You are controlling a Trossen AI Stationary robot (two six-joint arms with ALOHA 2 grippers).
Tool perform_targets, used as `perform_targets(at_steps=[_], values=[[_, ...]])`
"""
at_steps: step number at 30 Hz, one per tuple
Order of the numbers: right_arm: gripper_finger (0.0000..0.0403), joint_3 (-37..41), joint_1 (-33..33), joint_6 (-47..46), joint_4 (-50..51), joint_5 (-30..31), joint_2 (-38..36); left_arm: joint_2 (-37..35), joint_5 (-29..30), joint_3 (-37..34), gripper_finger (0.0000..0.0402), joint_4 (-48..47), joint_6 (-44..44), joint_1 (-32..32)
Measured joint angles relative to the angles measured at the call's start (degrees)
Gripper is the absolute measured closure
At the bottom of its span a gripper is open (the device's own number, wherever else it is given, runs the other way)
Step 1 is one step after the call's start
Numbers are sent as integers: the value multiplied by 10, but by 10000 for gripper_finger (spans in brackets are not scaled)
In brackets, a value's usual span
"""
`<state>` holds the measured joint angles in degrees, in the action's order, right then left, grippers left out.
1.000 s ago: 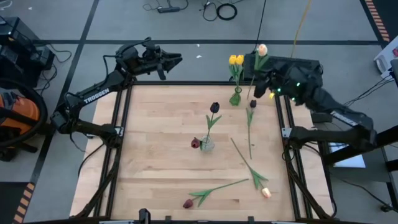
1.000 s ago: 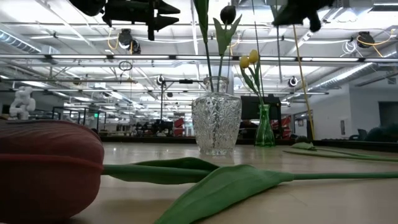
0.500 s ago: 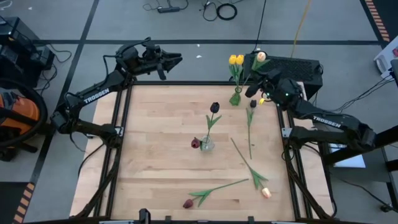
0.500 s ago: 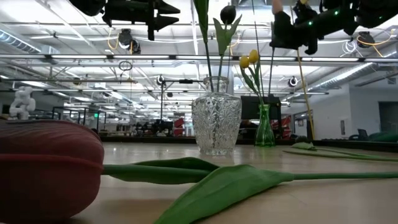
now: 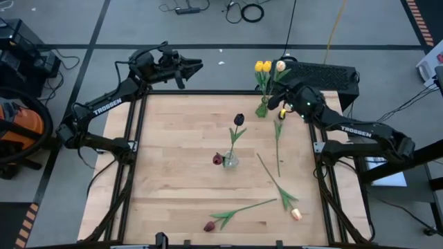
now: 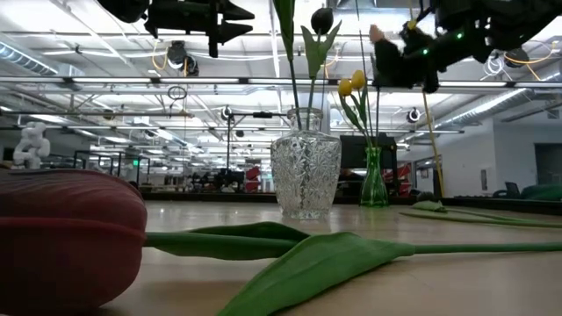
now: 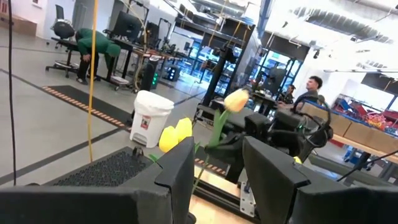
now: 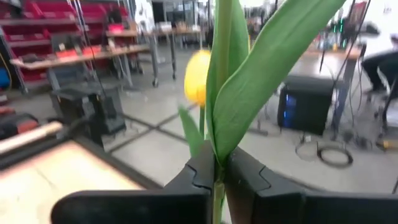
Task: Sort flowers into vase by color
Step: Put the top light pink tulip into the green vase
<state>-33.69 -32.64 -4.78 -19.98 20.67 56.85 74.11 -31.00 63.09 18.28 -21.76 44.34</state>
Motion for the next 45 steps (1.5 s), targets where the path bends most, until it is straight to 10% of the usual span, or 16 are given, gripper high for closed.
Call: perform_targets(at_steps=[30, 45], values=[[359, 0, 0, -36, 15, -15, 104, 0, 0, 0, 258, -17, 0, 0], [218, -1, 0, -29, 45, -14, 77, 0, 0, 0, 258, -25, 0, 0]])
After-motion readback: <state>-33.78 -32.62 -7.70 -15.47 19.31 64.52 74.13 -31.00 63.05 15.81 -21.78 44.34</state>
